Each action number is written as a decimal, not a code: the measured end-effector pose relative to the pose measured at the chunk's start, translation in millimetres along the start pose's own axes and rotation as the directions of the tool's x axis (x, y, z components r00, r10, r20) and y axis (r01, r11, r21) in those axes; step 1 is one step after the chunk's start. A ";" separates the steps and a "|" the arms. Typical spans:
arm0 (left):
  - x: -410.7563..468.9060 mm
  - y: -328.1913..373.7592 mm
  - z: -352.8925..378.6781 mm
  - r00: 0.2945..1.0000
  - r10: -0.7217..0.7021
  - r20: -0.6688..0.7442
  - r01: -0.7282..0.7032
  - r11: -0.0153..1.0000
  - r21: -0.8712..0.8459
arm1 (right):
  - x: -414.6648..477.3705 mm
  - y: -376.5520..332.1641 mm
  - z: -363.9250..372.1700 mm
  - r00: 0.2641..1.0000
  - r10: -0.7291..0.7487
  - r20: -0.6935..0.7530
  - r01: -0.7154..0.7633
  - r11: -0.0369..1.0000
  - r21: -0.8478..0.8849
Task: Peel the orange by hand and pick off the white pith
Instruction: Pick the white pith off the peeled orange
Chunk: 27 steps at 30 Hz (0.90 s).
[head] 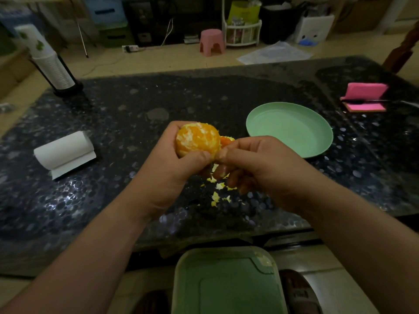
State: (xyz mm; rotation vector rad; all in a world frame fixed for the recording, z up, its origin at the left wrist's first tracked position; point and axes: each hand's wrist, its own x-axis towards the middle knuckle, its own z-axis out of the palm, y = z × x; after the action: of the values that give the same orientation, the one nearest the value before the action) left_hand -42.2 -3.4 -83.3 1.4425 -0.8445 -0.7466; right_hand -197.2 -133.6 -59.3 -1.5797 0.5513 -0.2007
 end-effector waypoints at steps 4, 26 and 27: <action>-2.0 0.6 0.5 0.999 0.046 0.019 -0.048 0.991 0.126 | -0.3 2.1 1.1 0.999 -0.023 -0.049 0.018 0.995 -0.102; 0.3 5.2 3.3 0.973 -0.212 0.090 0.227 0.818 -0.529 | 10.6 16.9 5.4 0.962 -0.192 -0.192 0.136 0.954 -0.268; -0.2 6.9 3.3 0.969 -0.219 0.117 0.247 0.800 -0.546 | 12.0 18.7 6.5 0.954 -0.219 -0.204 0.151 0.940 -0.306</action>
State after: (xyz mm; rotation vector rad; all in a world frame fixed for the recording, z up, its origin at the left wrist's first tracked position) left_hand -45.5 -4.9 -76.6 1.0026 -0.4230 -1.1157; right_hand -188.1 -133.2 -80.6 -1.9084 0.6354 -0.4743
